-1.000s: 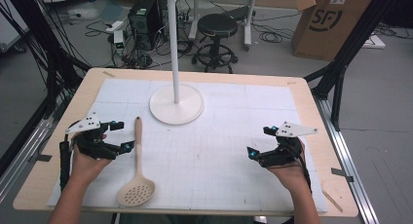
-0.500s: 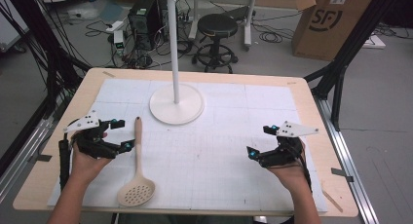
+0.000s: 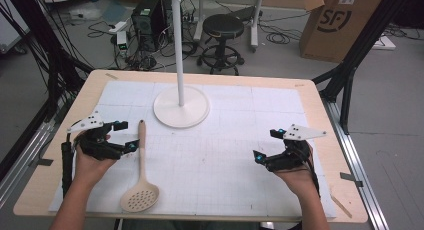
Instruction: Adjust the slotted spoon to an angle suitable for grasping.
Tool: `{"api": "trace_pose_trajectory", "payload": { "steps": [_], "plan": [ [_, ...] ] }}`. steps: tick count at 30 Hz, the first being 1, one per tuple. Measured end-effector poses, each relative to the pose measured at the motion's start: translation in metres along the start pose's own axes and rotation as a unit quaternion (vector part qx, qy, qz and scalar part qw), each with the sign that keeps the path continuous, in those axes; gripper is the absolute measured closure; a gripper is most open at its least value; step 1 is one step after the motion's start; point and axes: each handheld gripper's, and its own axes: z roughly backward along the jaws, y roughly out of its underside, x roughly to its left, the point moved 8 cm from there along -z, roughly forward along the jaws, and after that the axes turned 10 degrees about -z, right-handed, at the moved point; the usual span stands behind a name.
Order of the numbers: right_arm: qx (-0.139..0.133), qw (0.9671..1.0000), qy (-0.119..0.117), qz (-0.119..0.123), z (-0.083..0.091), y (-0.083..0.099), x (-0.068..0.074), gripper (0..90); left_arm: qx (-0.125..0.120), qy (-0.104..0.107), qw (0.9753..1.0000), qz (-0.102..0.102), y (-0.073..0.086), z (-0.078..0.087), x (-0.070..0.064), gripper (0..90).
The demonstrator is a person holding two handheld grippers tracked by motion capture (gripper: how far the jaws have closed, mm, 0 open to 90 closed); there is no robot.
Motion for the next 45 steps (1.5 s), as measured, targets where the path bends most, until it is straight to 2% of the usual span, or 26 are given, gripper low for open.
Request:
{"api": "trace_pose_trajectory", "payload": {
  "steps": [7, 8, 9, 11, 12, 16, 22, 24, 25, 26, 27, 29, 32, 34, 36, 37, 39, 42, 45],
  "plan": [
    [0.002, 1.0000, -0.001, -0.003, -0.001, 0.000, -0.001, 0.3, 0.037, -0.018, 0.9991, 0.004, 0.005, -0.009, 0.005, 8.4],
    [0.004, 1.0000, 0.000, -0.003, -0.001, 0.001, -0.001, 0.3, 0.051, -0.020, 0.9985, 0.005, 0.009, -0.011, 0.005, 8.4],
    [0.004, 1.0000, 0.000, -0.003, -0.001, 0.001, -0.001, 0.3, 0.051, -0.020, 0.9985, 0.005, 0.009, -0.011, 0.005, 8.4],
    [0.008, 1.0000, 0.002, 0.000, -0.002, 0.002, -0.001, 0.3, 0.078, -0.027, 0.9966, 0.001, 0.016, -0.015, 0.006, 8.4],
    [0.008, 1.0000, 0.002, -0.001, -0.002, 0.002, 0.000, 0.3, 0.104, -0.028, 0.9941, -0.009, 0.023, -0.018, 0.005, 8.5],
    [0.008, 1.0000, 0.004, 0.001, -0.002, 0.002, -0.001, 0.3, 0.133, -0.024, 0.9908, -0.008, 0.032, -0.025, 0.004, 8.9],
    [0.017, 0.9998, 0.006, 0.002, -0.004, 0.006, -0.001, 0.3, 0.143, -0.025, 0.9893, -0.008, 0.039, -0.025, 0.006, 17.2],
    [0.017, 0.9998, 0.007, 0.004, -0.005, 0.006, -0.001, 0.3, 0.137, -0.026, 0.9902, -0.005, 0.040, -0.024, 0.006, 21.2],
    [0.017, 0.9998, 0.007, 0.003, -0.005, 0.006, -0.001, 0.3, 0.136, -0.022, 0.9904, 0.009, 0.045, -0.023, 0.007, 24.7],
    [0.017, 0.9998, 0.007, 0.003, -0.005, 0.006, -0.001, 0.3, 0.136, -0.022, 0.9904, 0.009, 0.045, -0.023, 0.007, 26.7],
    [0.019, 0.9998, 0.006, 0.001, -0.005, 0.006, -0.001, 0.3, 0.155, -0.033, 0.9874, 0.002, 0.050, -0.021, 0.011, 28.6],
    [0.019, 0.9998, 0.006, 0.002, -0.005, 0.006, -0.001, 0.3, 0.158, -0.036, 0.9868, 0.003, 0.051, -0.021, 0.012, 30.6],
    [0.021, 0.9998, 0.005, 0.002, -0.006, 0.007, 0.000, 0.3, 0.158, -0.038, 0.9867, 0.003, 0.051, -0.019, 0.014, 42.8],
    [0.021, 0.9998, 0.005, 0.002, -0.006, 0.007, 0.000, 0.3, 0.162, -0.037, 0.9862, 0.002, 0.052, -0.019, 0.015, 45.6],
    [0.021, 0.9998, 0.005, 0.002, -0.006, 0.007, -0.001, 0.3, 0.170, -0.034, 0.9848, 0.003, 0.054, -0.020, 0.014, 56.2],
    [0.022, 0.9997, 0.005, 0.002, -0.006, 0.007, -0.001, 0.3, 0.175, -0.033, 0.9839, 0.004, 0.056, -0.021, 0.014, 58.1],
    [0.021, 0.9998, 0.006, 0.004, -0.007, 0.007, -0.001, 0.3, 0.181, -0.032, 0.9829, 0.007, 0.058, -0.023, 0.014, 59.5],
    [0.021, 0.9997, 0.006, 0.004, -0.007, 0.007, -0.001, 0.3, 0.177, -0.028, 0.9837, 0.013, 0.057, -0.025, 0.012, 59.4],
    [0.021, 0.9997, 0.006, 0.003, -0.007, 0.007, -0.001, 0.3, 0.174, -0.034, 0.9839, 0.024, 0.056, -0.027, 0.011, 47.9]
  ]
}}
